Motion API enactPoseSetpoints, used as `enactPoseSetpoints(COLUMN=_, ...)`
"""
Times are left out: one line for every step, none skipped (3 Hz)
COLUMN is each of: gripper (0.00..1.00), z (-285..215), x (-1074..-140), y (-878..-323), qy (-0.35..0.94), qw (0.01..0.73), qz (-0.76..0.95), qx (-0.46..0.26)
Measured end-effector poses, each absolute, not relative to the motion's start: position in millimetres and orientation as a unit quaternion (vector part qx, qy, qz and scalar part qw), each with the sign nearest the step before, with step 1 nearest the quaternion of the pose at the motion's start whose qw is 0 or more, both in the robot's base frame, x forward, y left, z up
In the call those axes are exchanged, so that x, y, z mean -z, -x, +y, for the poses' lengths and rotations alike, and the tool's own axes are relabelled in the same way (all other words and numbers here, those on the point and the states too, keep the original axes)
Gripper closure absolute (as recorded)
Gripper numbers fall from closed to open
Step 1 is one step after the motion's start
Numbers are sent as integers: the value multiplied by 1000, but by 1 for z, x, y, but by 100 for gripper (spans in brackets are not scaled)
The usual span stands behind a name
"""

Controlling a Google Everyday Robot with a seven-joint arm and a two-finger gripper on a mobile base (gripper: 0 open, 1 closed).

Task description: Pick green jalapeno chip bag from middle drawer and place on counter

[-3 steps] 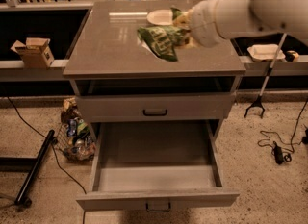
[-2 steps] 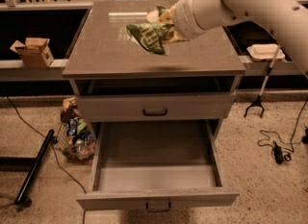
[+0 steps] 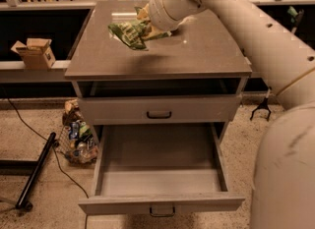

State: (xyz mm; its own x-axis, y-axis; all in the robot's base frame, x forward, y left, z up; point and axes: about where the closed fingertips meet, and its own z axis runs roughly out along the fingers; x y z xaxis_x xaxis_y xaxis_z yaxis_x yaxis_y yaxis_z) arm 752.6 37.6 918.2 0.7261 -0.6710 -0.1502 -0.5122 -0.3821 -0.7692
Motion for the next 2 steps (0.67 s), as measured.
enactPoseSetpoints(gripper=83, z=59, x=-900, y=-772, qy=836, qw=406, qz=361, qx=76)
enactPoseSetpoints(gripper=59, z=73, x=-884, y=-783, qy=844, qw=391, qz=362, qx=62)
